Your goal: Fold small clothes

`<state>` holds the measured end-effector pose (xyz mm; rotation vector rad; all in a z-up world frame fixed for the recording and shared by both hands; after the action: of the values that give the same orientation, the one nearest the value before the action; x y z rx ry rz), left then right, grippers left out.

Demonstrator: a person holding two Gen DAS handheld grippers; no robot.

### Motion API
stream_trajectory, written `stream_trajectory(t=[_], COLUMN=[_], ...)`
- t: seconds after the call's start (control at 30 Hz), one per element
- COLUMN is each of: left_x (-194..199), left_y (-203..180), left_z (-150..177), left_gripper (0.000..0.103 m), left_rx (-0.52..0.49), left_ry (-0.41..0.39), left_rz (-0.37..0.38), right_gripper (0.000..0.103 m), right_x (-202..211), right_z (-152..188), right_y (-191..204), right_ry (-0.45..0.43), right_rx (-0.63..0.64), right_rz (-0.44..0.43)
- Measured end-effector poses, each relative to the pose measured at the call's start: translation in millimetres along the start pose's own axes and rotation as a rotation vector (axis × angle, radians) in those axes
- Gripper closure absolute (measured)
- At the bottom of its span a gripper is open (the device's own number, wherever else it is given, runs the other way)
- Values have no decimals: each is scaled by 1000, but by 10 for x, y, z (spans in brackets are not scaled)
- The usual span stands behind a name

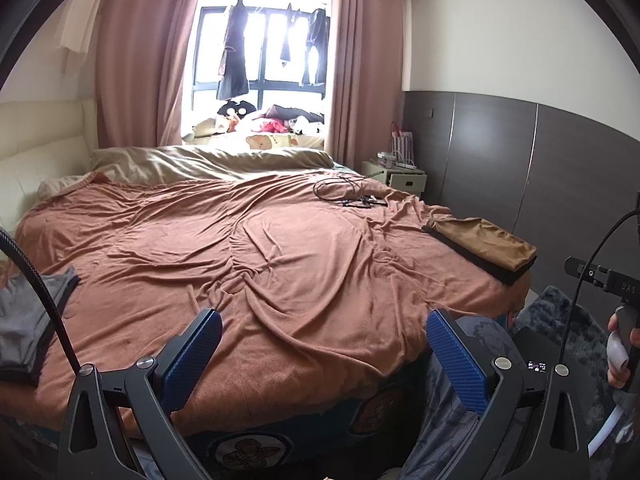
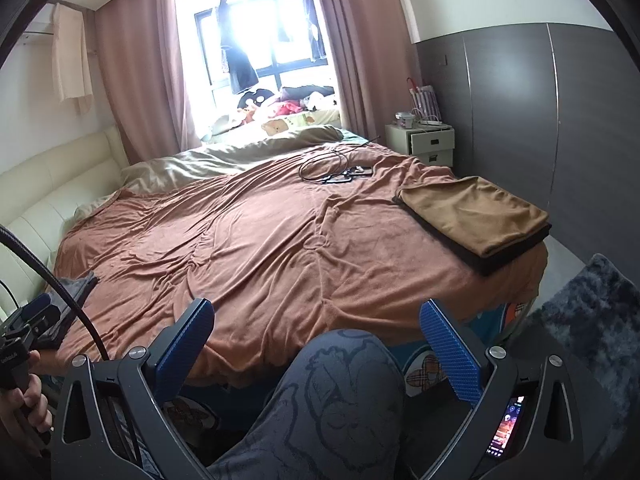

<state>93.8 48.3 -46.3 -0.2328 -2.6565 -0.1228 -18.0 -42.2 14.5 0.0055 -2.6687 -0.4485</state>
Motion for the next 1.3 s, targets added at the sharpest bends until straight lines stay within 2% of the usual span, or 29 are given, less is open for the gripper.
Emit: stream_trajectory(t=[0.1, 0.37, 0.9, 1.0, 1.3], left_x=[32, 101, 192, 190, 205], left_y=[14, 6, -11, -16, -40], left_z=[16, 75, 36, 39, 21], left_gripper=[0, 0, 0, 0, 0], left_rx=[1, -11, -12, -12, -13], left_ry=[1, 10, 7, 11, 10], left_rz=[0, -3, -15, -14, -15], right_gripper=[0, 0, 0, 0, 0], right_x=[-46, -57, 53, 56, 58], right_z=[70, 178, 199, 199, 227], right_y=[53, 165, 123, 133, 203], right_ry=[10, 12, -20, -18, -12], right_rx=[12, -18, -38, -41, -25], right_rz=[28, -1, 10, -16, -6])
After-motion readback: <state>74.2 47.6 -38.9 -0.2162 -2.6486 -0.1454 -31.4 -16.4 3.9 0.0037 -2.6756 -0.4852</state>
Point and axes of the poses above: each gripper's, at about its wrist camera, not at the fingertips, and x roughly against the way its jaws point, y to its left, z to its underside, the point moved 7 cm from there along -x, roughly the way its jaws point, and after that the axes turned 6 degrees about -x, right-handed, at the moved point
